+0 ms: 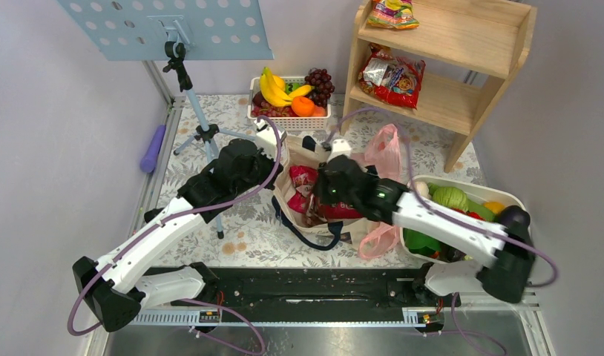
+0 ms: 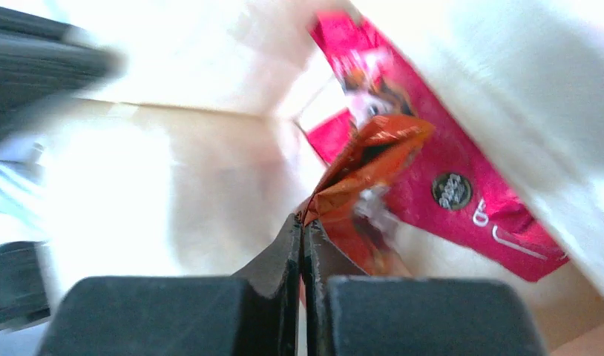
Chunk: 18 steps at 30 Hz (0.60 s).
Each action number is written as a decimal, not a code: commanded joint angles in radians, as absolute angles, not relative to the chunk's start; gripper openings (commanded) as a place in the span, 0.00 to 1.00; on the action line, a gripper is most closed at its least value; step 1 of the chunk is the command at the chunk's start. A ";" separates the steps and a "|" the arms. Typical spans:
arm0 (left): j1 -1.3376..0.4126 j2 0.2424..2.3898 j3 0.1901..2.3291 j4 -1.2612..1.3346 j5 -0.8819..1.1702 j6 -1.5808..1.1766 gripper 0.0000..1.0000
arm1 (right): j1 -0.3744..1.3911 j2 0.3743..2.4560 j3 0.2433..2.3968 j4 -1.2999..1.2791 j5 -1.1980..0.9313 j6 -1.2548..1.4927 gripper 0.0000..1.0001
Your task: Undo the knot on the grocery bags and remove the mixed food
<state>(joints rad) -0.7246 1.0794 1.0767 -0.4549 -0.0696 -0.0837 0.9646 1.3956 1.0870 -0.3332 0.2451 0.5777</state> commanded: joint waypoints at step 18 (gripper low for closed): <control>-0.729 1.012 1.065 -0.415 -0.093 -0.051 0.35 | 0.959 0.868 1.119 -0.167 0.307 0.362 0.00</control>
